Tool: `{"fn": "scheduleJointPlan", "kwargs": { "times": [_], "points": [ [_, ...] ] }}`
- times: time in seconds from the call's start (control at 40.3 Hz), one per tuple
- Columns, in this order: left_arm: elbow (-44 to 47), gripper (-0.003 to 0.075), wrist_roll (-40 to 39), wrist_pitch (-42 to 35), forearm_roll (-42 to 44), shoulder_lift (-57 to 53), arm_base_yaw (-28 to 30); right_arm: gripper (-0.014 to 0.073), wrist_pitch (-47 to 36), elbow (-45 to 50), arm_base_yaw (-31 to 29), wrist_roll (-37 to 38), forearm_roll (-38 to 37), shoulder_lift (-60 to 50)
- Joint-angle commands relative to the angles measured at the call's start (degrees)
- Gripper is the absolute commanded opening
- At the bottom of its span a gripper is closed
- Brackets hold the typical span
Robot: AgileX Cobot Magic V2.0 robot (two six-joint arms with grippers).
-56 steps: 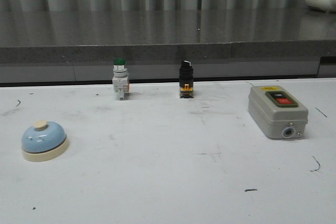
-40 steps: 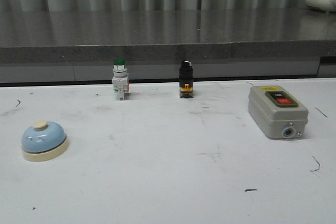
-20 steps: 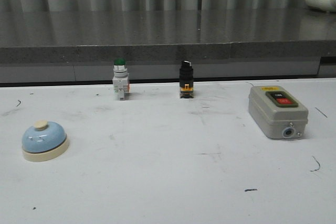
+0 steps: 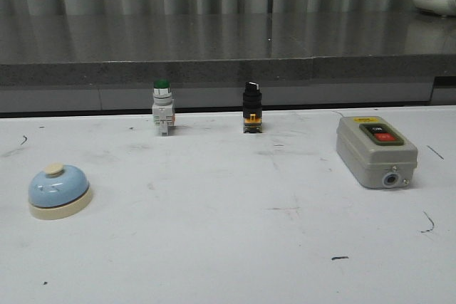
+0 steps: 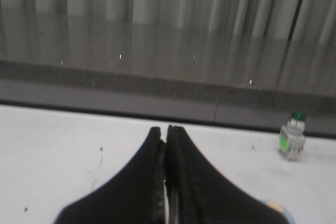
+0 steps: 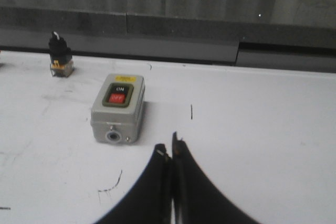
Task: Place and press bell with both arms
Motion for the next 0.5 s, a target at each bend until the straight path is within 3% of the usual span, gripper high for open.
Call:
{"fn": "scheduleJointPlan", "kwargs": {
  "times": [0.0,0.248,0.472],
  "points": [
    [-2.63,-0.002,-0.58,-6.86,-0.28,-0.75,0.12,-0.0059,-5.37,-3.98,-0.13,-0.34,1.28,-0.93],
    [-19.84,-0.002,-0.58,4.25,-0.17,7.2,0.12,-0.0059,4.33,-19.17,-0.13,-0.34,1.28,4.36],
    [-28.21,-0.002,-0.58,10.61,-0.17,17.61,0.12,-0.0059,5.2,-27.28,-0.13,-0.34,1.28,15.68]
  ]
}}
